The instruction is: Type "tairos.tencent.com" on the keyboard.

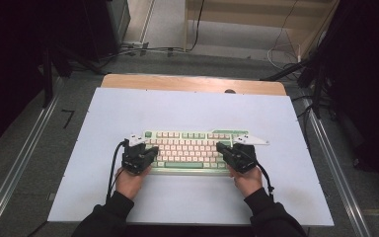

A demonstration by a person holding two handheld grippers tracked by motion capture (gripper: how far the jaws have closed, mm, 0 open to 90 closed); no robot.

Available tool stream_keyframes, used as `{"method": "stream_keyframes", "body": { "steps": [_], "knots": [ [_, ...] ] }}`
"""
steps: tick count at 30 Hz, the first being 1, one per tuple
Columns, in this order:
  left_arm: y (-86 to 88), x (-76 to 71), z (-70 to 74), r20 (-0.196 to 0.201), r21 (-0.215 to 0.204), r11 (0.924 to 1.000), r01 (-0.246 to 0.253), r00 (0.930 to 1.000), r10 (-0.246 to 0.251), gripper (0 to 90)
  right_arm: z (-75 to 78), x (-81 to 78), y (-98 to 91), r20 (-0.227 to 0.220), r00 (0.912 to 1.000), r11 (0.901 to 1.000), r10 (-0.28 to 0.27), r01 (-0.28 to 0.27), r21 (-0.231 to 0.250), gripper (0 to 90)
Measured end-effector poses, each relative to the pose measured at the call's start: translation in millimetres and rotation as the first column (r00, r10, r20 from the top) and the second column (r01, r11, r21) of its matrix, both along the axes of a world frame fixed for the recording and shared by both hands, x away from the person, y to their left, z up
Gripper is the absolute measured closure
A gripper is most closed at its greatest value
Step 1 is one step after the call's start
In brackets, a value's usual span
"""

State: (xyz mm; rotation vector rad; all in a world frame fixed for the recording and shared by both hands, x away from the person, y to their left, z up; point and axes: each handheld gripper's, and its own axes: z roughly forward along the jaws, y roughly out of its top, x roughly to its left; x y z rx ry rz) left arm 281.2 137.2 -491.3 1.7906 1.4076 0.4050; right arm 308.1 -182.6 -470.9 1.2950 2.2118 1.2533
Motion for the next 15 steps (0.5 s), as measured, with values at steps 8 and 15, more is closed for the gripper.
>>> {"method": "stream_keyframes", "body": {
  "steps": [8, 15],
  "knots": [
    [1.2, -3.1, 6.3, 0.048, -0.035, 0.9994, 0.0, 0.9989, 0.001, 90.0, -0.1, 0.2, 0.2, 0.0, 1.0, 1.0, -0.001, 0.001, 0.001, 87.9],
    [0.2, -4.2, 7.5, 0.066, -0.045, 0.999, 0.002, 0.9978, 0.001, 90.0, 0.0, 0.1, 0.8, 0.0, 1.0, 1.0, -0.002, 0.002, 0.002, 87.9]
  ]
}}
